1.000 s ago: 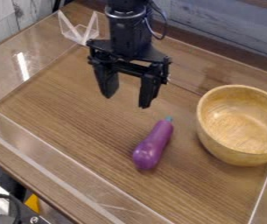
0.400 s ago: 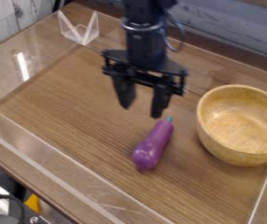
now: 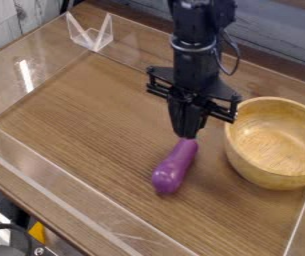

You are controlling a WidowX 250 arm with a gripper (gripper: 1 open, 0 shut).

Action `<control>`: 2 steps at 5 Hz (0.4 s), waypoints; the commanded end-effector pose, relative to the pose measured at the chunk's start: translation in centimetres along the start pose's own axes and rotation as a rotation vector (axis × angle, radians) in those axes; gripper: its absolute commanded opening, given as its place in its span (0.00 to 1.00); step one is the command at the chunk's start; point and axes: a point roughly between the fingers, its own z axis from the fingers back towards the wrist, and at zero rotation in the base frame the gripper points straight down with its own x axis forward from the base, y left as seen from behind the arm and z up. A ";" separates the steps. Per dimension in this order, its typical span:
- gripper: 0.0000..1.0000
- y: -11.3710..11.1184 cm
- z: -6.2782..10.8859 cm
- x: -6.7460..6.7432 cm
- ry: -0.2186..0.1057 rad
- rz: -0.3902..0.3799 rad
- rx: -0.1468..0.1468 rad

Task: Put the purple eggplant in the brown bowl

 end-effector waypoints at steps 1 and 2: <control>1.00 0.1 1.2 0.5 -0.067 0.047 0.000; 1.00 0.3 1.0 0.4 -0.095 0.091 0.003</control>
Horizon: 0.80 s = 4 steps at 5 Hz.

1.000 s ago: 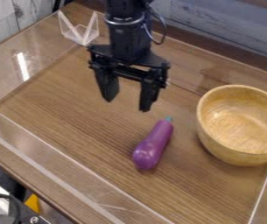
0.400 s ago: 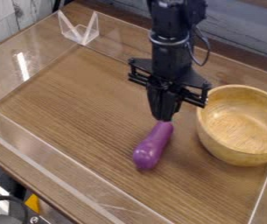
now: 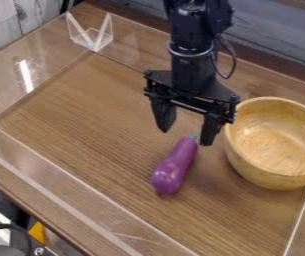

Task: Put the purple eggplant in the brown bowl

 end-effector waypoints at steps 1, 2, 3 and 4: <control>1.00 -0.1 0.9 0.3 -0.051 0.050 0.000; 1.00 0.4 0.1 0.1 -0.049 0.005 -0.003; 1.00 1.0 -0.8 -0.1 -0.062 -0.043 -0.007; 1.00 1.4 -0.9 -0.7 -0.084 0.039 -0.003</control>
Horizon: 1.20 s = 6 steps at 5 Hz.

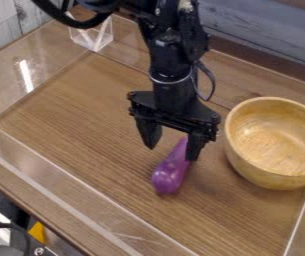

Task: Put the purple eggplant in the brown bowl

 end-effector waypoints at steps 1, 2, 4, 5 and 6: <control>1.00 0.2 0.7 -0.1 -0.031 0.009 0.003; 1.00 0.4 0.2 -0.6 -0.020 0.016 0.010; 1.00 2.0 -1.1 0.4 -0.002 0.031 0.022; 1.00 0.6 -1.4 0.9 0.007 -0.008 0.021; 1.00 -0.6 -1.5 1.3 0.016 -0.048 0.025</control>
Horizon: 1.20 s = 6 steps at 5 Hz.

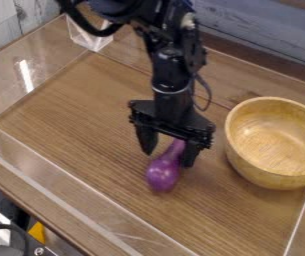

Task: Put the purple eggplant in the brown bowl

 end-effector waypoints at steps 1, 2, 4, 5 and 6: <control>1.00 -0.3 -0.1 0.5 -0.030 0.012 0.002; 0.00 -0.6 -0.7 0.2 -0.026 0.029 0.004; 0.00 0.3 -1.9 0.6 -0.007 -0.070 -0.003; 0.00 0.2 -1.8 0.3 0.005 -0.059 -0.006; 0.00 0.2 -1.7 0.0 0.018 -0.048 -0.008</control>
